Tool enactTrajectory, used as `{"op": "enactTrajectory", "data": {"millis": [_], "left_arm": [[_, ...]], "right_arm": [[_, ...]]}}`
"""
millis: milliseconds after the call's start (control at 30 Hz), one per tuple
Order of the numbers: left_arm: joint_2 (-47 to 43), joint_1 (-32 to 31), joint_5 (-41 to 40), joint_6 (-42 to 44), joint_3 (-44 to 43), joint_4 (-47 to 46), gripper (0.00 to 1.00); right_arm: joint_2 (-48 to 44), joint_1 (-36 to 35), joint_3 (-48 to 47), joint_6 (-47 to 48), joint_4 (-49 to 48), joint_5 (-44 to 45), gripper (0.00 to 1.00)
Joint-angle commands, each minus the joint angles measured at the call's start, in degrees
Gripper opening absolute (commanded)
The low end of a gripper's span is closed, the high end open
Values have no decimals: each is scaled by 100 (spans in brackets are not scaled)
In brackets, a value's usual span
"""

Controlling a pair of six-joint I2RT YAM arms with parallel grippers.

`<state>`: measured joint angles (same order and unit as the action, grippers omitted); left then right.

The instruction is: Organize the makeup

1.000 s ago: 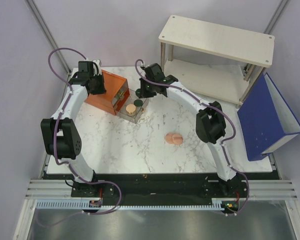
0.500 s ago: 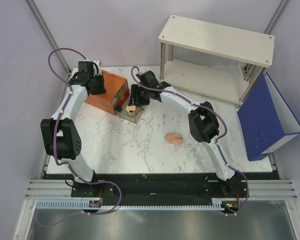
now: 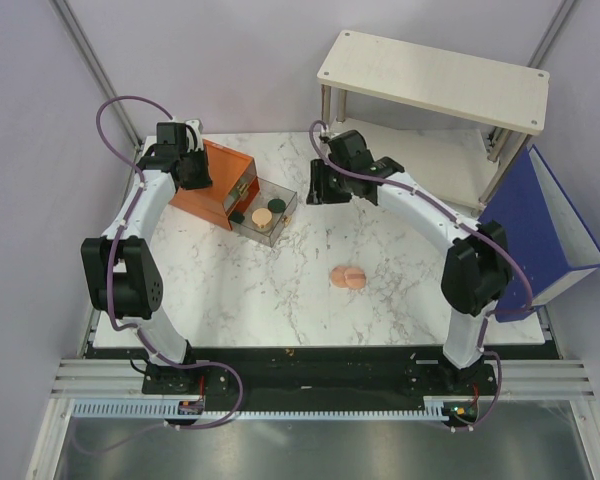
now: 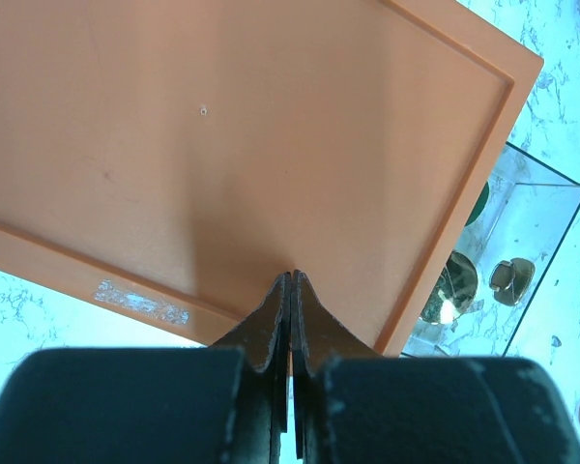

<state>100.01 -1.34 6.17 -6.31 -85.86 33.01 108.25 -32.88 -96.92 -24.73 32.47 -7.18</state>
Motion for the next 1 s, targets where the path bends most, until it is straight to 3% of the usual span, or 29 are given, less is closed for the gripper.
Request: {"op": "enactTrajectory", "data": {"millis": [0, 333, 800, 833, 967], "left_arm": [[441, 11, -20, 138, 413, 1401, 2], [520, 11, 112, 130, 404, 1348, 2], [511, 11, 86, 156, 465, 1339, 2], [502, 11, 68, 156, 474, 1330, 2], [494, 11, 51, 156, 483, 1330, 2]], "right_arm": [[-339, -104, 674, 416, 1005, 419, 53], [-612, -227, 2168, 364, 1174, 813, 50], [-32, -385, 2582, 311, 831, 428, 45], [64, -403, 2591, 320, 805, 384, 42], [258, -447, 2617, 372, 700, 252, 14]]}}
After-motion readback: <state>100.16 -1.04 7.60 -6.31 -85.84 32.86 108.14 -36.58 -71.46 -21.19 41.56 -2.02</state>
